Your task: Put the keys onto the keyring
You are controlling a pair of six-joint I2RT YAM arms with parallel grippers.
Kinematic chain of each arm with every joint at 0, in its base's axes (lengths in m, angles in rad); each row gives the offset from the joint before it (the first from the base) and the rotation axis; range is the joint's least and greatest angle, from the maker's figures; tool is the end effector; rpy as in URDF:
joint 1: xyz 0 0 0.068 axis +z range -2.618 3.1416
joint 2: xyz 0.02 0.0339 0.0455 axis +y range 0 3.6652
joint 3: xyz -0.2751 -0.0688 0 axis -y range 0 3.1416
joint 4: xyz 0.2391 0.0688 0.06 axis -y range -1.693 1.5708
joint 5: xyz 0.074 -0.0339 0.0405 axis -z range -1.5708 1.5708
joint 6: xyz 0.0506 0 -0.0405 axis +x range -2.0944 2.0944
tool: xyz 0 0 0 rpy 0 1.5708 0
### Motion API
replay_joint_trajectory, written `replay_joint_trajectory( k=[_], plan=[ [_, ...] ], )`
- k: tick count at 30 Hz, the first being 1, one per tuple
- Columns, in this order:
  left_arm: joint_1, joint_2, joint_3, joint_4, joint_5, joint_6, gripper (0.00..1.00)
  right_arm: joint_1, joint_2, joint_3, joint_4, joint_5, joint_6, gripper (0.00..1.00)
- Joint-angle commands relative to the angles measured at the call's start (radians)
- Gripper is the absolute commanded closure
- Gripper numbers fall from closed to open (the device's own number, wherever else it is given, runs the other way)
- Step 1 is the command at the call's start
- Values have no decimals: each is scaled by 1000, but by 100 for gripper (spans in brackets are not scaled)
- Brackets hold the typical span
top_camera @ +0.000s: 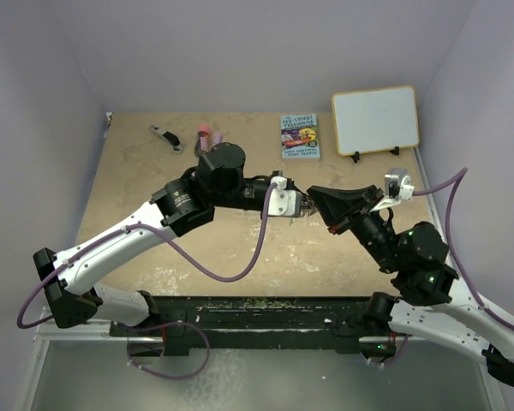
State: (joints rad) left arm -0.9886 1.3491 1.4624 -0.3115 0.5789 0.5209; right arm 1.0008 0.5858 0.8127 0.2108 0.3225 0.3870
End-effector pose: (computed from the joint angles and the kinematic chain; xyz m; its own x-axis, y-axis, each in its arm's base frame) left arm 0.1442 -0.2694 0.4456 0.4008 0.1487 -0.9040 0.9161 -0.0712 0.3945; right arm 0.0787 0.0930 0.4296 -0.0311 0.6148 -0.7880 -0.6823 0.5631 0.4662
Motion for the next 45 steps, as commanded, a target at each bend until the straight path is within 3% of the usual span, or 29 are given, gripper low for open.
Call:
replay_joint_trajectory(
  k=[1, 6, 10, 15, 20, 28, 32, 45],
  plan=[
    [-11, -23, 45, -65, 50, 74, 88, -7, -17, 27, 52, 43, 8, 95],
    [-11, -23, 62, -155, 42, 208, 89, -8, -44, 57, -27, 38, 48, 75],
    [-11, -23, 96, -265, 35, 358, 90, -7, -49, 145, -204, 22, 53, 68],
    [-11, -27, 124, -345, 0, 476, 90, -8, -43, 286, -492, 7, 47, 69],
    [-11, -67, 80, -377, -22, 692, 91, -7, -2, 395, -693, -203, 35, 67],
    [-11, -119, 30, -472, 28, 1047, 90, -7, 94, 433, -778, -505, 12, 64],
    [-15, -133, 17, -558, 67, 1177, 91, -7, 154, 431, -797, -506, -25, 63],
    [-19, -105, 32, -650, 127, 1255, 91, -7, 284, 500, -841, -502, -145, 60]
  ],
)
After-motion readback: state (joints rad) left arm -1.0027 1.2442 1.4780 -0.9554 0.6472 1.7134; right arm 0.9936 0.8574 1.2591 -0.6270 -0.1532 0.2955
